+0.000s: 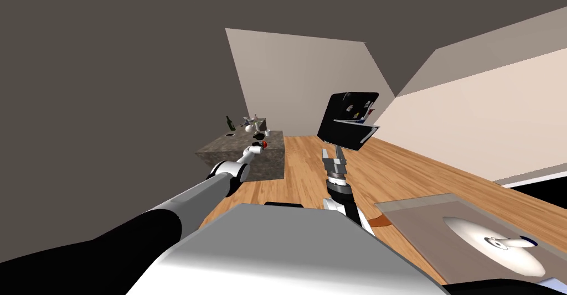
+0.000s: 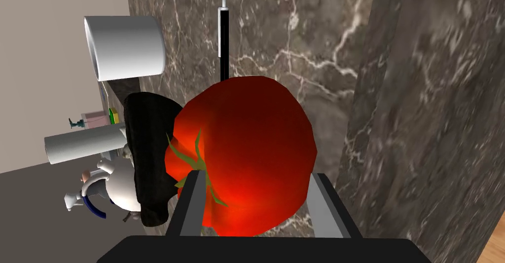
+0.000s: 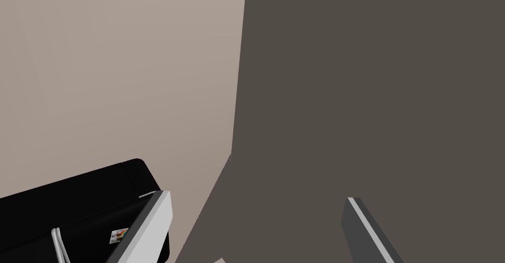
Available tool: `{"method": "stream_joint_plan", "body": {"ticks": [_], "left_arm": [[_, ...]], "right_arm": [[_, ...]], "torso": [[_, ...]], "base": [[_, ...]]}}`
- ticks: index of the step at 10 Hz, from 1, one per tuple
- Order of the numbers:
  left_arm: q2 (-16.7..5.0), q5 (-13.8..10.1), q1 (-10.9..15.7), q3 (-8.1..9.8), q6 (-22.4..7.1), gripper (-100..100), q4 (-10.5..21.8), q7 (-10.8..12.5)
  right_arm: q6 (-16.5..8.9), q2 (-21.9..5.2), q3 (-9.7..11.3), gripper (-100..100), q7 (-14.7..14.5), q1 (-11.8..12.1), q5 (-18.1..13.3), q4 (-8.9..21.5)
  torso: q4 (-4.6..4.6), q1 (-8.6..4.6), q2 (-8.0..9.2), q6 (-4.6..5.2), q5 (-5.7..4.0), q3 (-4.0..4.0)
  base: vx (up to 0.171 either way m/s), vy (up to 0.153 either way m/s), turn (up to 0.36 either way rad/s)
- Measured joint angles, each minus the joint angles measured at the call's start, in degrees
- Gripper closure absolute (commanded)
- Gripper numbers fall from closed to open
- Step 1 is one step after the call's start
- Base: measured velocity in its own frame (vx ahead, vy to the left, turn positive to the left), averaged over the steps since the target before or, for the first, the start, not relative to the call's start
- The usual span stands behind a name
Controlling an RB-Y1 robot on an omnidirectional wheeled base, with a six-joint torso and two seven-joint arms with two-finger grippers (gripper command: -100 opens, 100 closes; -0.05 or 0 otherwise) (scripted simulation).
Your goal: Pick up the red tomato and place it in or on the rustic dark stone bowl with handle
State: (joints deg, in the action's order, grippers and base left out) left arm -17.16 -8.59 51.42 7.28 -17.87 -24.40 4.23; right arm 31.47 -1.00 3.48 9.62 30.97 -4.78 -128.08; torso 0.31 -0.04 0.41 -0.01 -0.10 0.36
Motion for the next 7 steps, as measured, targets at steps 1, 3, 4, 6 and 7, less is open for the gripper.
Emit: {"method": "stream_joint_plan", "body": {"ticks": [1, 3, 4, 6, 7], "left_arm": [[0.3, -0.5, -0.1, -0.65, 0.3, 100, -0.5, -0.7], [0.6, -1.6, -0.2, -1.94, 0.7, 100, -0.1, -1.9], [0.8, -2.2, -0.2, -2.68, 0.6, 100, 0.2, -2.3], [1.0, -3.6, -0.1, -4.2, 1.1, 100, 0.6, -2.0], [0.6, -5.8, 1.3, -4.93, 2.2, 100, 2.9, -2.1]], "right_arm": [[0.0, 0.0, 0.0, 0, 0.0, 0.0, 0.0, 0.0], [0.0, 0.0, 0.0, 0, 0.0, 0.0, 0.0, 0.0], [0.0, 0.0, 0.0, 0, 0.0, 0.0, 0.0, 0.0], [0.0, 0.0, 0.0, 0, 0.0, 0.0, 0.0, 0.0], [0.0, 0.0, 0.0, 0, 0.0, 0.0, 0.0, 0.0]], "torso": [[-0.04, 0.05, 0.08, -0.12, 0.01, 0.01], [-0.05, 0.09, 0.19, -0.12, 0.02, 0.06], [-0.02, 0.18, 0.24, -0.11, 0.03, 0.1], [0.05, 0.58, 0.22, -0.12, 0.09, 0.13], [0.06, 0.8, -0.01, -0.13, 0.13, 0.03]], "base": [[-0.068, 0.001, 0.104], [-0.099, 0.03, 0.148], [-0.116, 0.089, 0.104], [-0.048, 0.189, -0.006], [0.026, 0.165, -0.039]]}}
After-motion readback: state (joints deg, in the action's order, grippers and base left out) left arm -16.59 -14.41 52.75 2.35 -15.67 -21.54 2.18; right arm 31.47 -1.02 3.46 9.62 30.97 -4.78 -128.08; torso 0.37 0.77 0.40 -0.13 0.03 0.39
